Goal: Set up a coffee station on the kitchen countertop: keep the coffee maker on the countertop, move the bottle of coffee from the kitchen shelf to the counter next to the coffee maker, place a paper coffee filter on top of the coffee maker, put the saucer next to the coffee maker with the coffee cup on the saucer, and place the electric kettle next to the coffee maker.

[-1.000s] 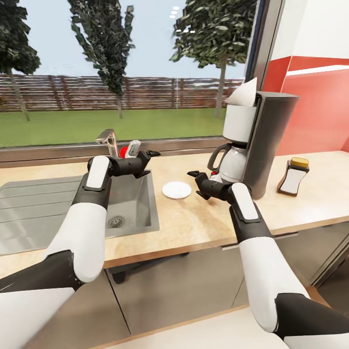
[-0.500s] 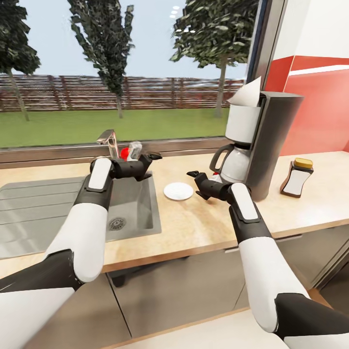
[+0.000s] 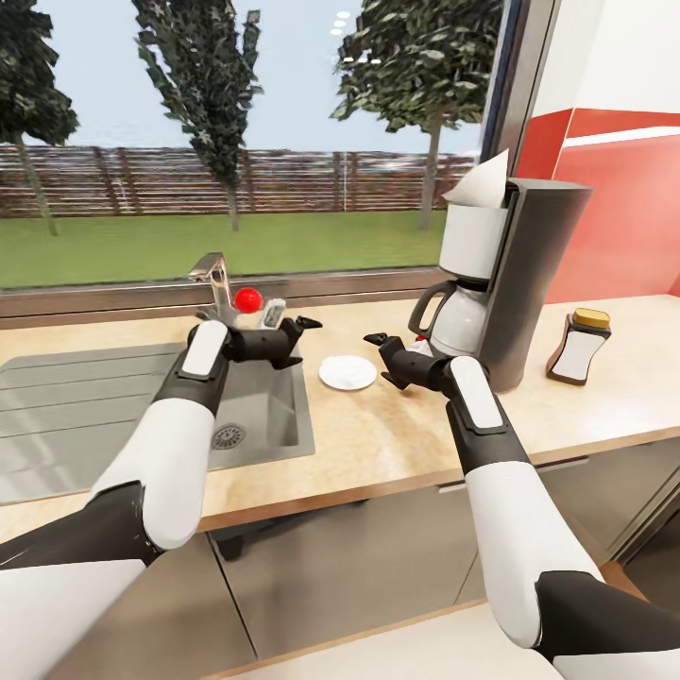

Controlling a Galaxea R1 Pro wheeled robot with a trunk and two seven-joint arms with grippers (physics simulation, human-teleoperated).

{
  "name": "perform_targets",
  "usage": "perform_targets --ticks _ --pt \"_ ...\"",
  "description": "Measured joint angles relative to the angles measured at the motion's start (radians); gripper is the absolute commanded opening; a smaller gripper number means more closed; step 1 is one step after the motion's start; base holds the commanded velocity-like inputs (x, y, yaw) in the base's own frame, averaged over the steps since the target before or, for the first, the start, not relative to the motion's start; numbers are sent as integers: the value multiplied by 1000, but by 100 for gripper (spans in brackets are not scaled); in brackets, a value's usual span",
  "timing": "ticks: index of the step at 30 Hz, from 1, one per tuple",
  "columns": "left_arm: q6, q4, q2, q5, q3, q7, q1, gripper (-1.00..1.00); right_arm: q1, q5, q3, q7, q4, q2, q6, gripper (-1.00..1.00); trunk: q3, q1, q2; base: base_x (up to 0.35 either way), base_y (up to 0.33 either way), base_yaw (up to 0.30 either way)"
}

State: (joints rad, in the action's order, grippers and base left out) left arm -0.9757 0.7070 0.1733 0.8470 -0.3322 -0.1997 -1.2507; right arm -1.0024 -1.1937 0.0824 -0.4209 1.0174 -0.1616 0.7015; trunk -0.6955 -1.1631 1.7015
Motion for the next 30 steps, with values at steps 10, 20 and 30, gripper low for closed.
perform_targets --ticks 10,20,30 --pt "2 -25 0 1 -4 0 0 100 0 0 -1 0 -1 0 0 100 0 0 0 0 0 0" --pt "2 -25 0 1 -6 0 0 100 0 0 -56 -14 -2 0 -58 100 0 0 0 0 0 0" --pt "2 -25 0 1 -6 0 0 100 0 -111 -82 -112 -2 -1 -80 100 0 0 0 0 0 0"
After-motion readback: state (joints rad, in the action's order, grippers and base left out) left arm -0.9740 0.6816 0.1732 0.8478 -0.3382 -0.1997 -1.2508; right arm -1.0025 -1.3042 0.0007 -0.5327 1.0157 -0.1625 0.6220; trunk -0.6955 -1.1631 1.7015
